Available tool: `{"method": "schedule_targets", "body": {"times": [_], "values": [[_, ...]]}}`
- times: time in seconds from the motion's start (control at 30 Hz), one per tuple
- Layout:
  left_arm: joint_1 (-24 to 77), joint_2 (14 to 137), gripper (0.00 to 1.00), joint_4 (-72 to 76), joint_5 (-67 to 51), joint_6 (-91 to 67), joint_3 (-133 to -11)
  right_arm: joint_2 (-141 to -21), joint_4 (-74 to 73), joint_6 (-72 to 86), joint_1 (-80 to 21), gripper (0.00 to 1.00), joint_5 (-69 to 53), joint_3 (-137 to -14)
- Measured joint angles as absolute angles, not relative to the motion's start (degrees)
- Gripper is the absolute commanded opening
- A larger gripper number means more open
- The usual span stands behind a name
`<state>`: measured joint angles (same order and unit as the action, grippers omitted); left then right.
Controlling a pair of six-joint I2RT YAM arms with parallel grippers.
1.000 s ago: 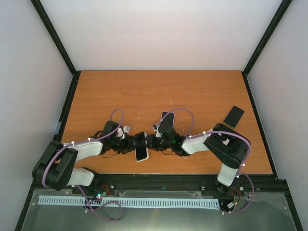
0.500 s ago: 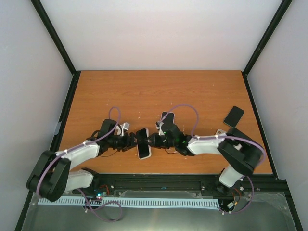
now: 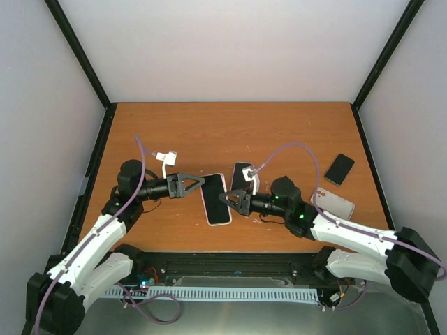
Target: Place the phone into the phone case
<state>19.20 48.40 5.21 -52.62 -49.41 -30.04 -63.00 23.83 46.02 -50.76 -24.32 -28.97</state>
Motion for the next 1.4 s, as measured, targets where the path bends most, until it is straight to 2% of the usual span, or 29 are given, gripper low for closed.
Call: {"method": "schedule_targets", "body": {"times": [0.17,0.37,0.5,0.57,0.63,0.83,0.97,1.1,1.23,1.4], "values": [[19.2,47.4,0.77,8.1,-57.4,-50.8,-30.1,-58.5,27.7,46.1,-50.8,0.03,-27.5,-27.4],[19.2,45.8,0.62,12.8,-60.2,-54.5,-29.8,-58.4,33.2,47.2,-50.8,0.04,-30.9,-26.8],[19.2,45.5,0.44,16.2,-61.2,-57.0,-28.7,-59.5,35.9,48.1,-50.8,0.04,-32.2,-26.8],[19.1,45.5,0.38,17.1,-61.4,-57.9,-28.3,-60.1,36.5,48.4,-50.8,0.05,-32.6,-26.8],[19.1,45.5,0.27,18.0,-61.6,-58.8,-28.0,-60.2,36.7,48.5,-50.8,0.05,-32.7,-26.8],[19.1,45.5,0.02,19.5,-62.0,-59.4,-27.6,-60.2,36.5,48.4,-50.8,0.19,-33.0,-26.8],[19.1,46.3,0.00,18.9,-62.2,-57.2,-27.6,-60.2,34.9,48.8,-50.8,0.34,-32.6,-27.0],[19.0,47.4,0.00,18.0,-62.2,-55.5,-27.6,-59.9,31.8,49.1,-50.8,0.39,-30.8,-28.1],[19.0,47.9,0.00,16.6,-62.6,-53.1,-27.7,-59.1,28.5,49.2,-50.8,0.51,-28.8,-29.3],[19.0,49.6,0.00,14.1,-64.6,-49.7,-28.8,-58.8,24.7,49.9,-50.8,0.55,-25.6,-32.0]]}}
